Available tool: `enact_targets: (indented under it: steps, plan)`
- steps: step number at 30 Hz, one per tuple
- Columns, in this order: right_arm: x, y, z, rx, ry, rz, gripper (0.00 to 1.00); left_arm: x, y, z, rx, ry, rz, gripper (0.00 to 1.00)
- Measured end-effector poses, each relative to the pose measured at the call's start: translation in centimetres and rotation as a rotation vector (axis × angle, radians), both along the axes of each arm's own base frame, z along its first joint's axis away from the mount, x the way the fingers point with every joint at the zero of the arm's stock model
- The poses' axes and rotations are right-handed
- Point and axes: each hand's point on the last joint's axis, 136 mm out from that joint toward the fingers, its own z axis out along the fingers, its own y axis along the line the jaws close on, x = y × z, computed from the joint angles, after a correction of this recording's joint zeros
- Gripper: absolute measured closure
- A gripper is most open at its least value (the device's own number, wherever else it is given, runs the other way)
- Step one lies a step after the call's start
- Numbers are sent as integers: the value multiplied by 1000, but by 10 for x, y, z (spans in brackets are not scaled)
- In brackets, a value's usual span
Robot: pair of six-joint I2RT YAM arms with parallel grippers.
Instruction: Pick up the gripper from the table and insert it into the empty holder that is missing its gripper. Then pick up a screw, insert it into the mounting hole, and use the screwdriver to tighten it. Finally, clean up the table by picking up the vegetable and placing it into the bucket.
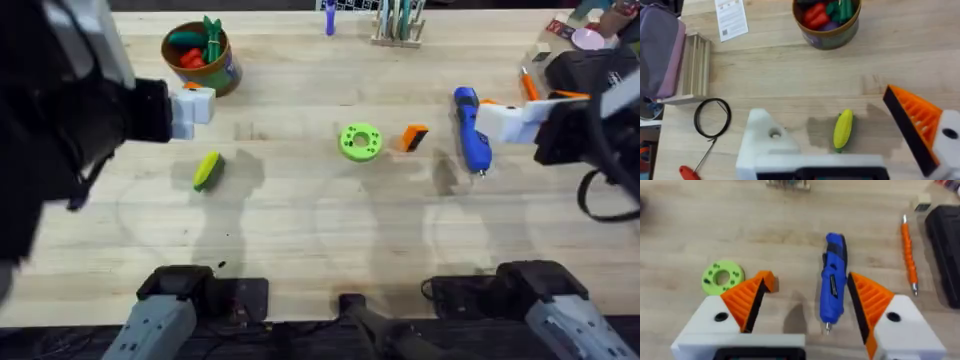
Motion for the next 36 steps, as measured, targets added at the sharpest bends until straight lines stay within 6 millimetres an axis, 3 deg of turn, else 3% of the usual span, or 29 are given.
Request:
enact_targets:
  steps: [8, 17, 28, 36]
  plan:
    - [12, 0, -9, -16, 153, 13, 8, 5, 6, -21, 51, 244, -2, 15]
    - [12, 1, -11, -14, 160, 16, 9, 11, 2, -38, 46, 312, -29, 15]
    - [12, 1, -10, -14, 155, 16, 9, -35, -9, -71, 46, 555, -153, 11]
    - [13, 1, -10, -14, 154, 16, 9, -48, 3, -124, 45, 657, -156, 15]
